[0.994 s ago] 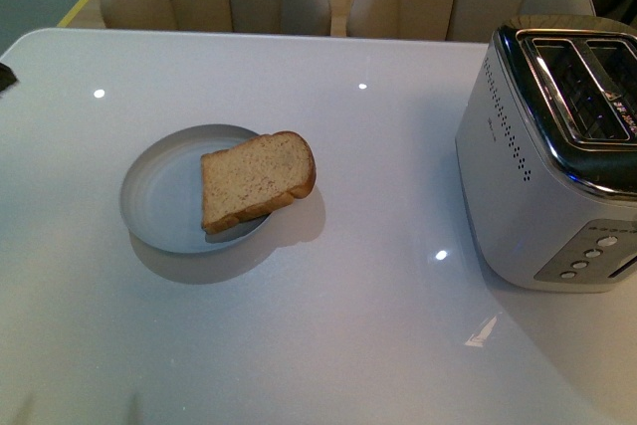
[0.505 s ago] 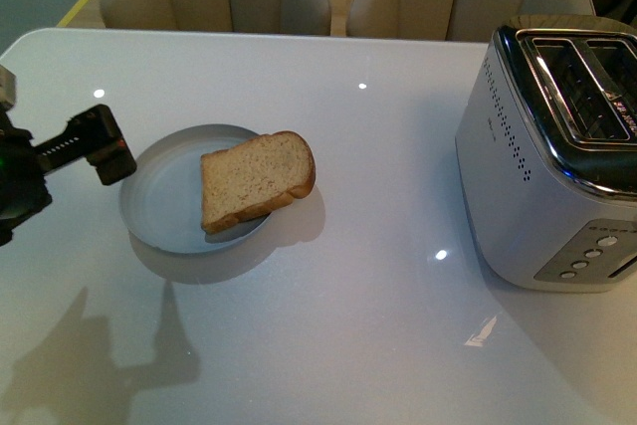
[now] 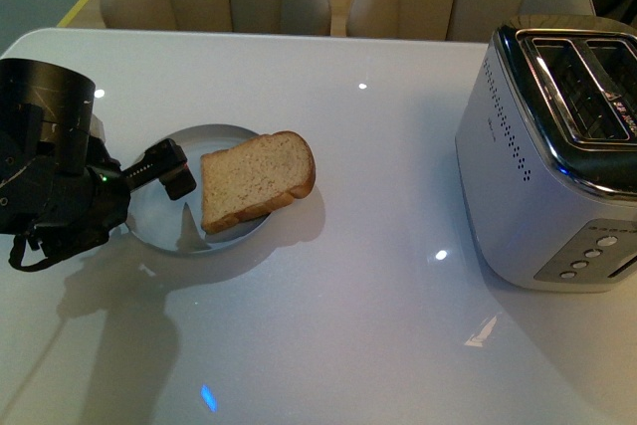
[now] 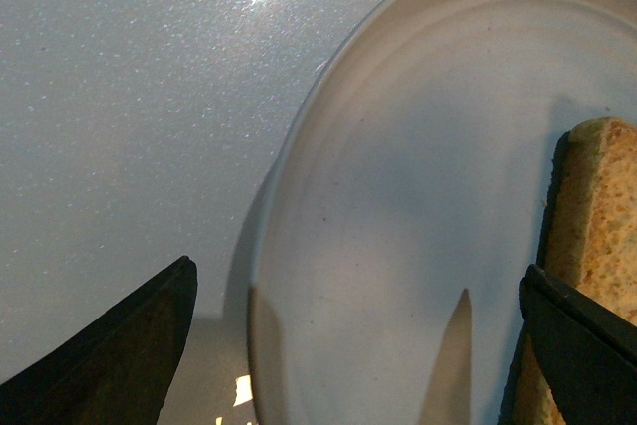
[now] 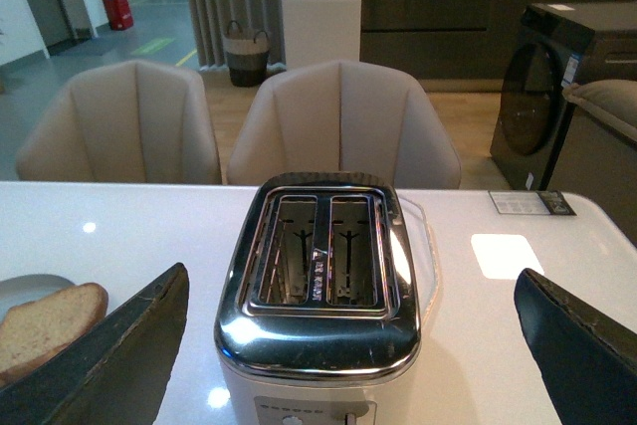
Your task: Left arm holds plate, right arm toasts bread
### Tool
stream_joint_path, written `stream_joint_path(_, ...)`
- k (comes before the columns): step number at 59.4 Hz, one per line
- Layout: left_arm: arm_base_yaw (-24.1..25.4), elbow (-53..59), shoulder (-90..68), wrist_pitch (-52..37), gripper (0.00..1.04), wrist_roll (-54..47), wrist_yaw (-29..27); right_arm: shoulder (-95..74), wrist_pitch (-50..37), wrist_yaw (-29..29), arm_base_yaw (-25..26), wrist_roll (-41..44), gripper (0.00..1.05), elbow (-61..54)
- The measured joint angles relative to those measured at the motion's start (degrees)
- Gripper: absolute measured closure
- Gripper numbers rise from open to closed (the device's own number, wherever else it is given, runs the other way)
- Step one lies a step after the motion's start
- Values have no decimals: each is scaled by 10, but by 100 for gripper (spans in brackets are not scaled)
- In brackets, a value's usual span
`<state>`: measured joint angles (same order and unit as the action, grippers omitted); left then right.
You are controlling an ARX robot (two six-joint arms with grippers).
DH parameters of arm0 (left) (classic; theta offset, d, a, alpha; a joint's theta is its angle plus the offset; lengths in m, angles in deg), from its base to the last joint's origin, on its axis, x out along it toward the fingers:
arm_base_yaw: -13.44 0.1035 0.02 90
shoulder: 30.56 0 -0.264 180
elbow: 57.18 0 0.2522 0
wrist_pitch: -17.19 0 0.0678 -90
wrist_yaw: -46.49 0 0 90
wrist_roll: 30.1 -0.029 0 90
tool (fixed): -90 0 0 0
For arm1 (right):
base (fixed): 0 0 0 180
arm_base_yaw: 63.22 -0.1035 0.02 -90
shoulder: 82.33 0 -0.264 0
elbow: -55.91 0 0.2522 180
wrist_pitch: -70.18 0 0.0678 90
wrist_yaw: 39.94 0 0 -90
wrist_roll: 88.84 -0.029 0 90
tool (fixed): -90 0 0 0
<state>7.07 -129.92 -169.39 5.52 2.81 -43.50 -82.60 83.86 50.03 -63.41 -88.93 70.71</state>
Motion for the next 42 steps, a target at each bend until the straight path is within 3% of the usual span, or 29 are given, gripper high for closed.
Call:
stream_joint_path(15, -15, -23, -14, 31, 43, 0, -3, 0, 0, 0, 0, 0, 9, 0)
stream_joint_path(34, -19, 11, -5, 15, 98, 69, 54, 0, 0, 0, 0, 0, 9, 0)
stream_joint_path(42, -19, 76, 29, -18, 102, 112, 79, 0, 0, 0, 0, 0, 9, 0)
